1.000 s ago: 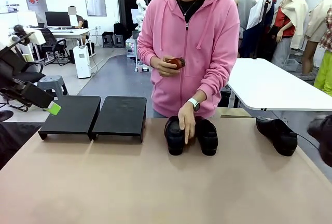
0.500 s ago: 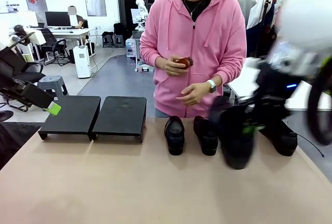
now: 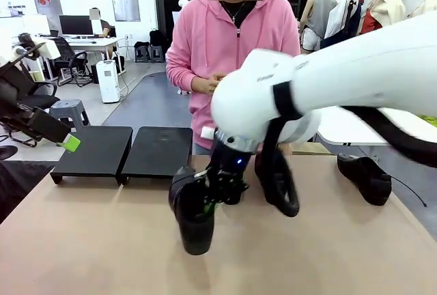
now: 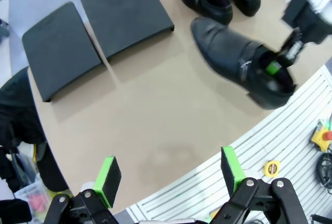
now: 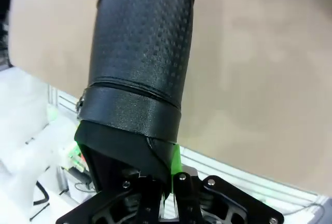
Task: Organize the shoes by placing them on the stand.
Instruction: Pick up one Shoe and place it in the middle of the table.
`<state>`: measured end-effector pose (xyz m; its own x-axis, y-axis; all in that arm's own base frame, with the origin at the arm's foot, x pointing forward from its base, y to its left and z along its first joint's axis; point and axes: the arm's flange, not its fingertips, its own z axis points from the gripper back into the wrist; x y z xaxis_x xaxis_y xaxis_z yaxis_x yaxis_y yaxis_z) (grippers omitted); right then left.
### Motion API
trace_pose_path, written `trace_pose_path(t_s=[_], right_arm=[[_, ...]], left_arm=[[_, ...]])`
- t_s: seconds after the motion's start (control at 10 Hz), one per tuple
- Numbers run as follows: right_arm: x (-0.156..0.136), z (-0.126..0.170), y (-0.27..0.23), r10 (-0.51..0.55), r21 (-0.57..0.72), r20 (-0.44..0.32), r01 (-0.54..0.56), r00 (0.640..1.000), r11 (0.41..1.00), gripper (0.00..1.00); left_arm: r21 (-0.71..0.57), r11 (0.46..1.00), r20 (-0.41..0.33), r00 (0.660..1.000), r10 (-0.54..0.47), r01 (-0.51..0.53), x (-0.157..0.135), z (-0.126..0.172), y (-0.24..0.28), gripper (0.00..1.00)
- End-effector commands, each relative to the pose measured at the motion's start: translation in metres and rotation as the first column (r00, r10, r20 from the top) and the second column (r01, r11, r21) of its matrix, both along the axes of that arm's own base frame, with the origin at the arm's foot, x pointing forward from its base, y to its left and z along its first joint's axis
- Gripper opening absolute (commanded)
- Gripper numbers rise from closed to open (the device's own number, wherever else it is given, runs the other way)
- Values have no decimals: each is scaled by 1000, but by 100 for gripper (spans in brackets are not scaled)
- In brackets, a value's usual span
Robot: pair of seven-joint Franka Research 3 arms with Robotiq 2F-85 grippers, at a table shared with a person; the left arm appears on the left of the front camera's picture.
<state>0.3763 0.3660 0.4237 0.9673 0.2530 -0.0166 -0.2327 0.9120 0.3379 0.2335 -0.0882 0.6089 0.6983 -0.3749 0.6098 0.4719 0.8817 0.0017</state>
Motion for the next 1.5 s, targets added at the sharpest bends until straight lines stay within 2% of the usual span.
trace_pose_path(t_s=[0.0,0.2,0.5,0.6,0.7,0.8,0.9,1.1,1.2,1.4], right_arm=[[15,-17,25,-47,12,34,47,998,999,0],[15,-40,34,-56,-33,-1,56,998,998,0],[16,-51,31,-107,-82,-39,103,994,991,0],[17,-51,30,-109,-83,-53,104,993,991,19],[18,-50,29,-117,-82,-50,112,992,990,74],[17,-50,28,-119,-81,-54,115,991,990,100],[16,-47,26,-112,-65,-68,107,991,992,100],[7,-22,10,-97,12,-78,98,992,995,100],[0,0,-6,-102,32,-41,104,994,994,100],[-6,35,-43,-110,-34,6,110,994,993,100]], left_arm=[[-8,1000,1,1000,-15,15,0,-1,2,100],[-8,1000,1,1000,-15,15,0,-1,2,100],[-8,1000,1,1000,-15,15,0,-1,2,100],[-8,1000,1,1000,-15,15,0,-1,2,100],[-8,1000,1,1000,-15,15,0,-1,2,100],[-8,1000,1,1000,-15,15,0,-1,2,100],[-8,1000,1,1000,-15,15,0,-1,2,100],[-8,1000,1,1000,-15,15,0,-1,2,100],[-8,1000,1,1000,-15,15,0,-1,2,100],[-8,1000,1,1000,-15,15,0,-1,2,100]])
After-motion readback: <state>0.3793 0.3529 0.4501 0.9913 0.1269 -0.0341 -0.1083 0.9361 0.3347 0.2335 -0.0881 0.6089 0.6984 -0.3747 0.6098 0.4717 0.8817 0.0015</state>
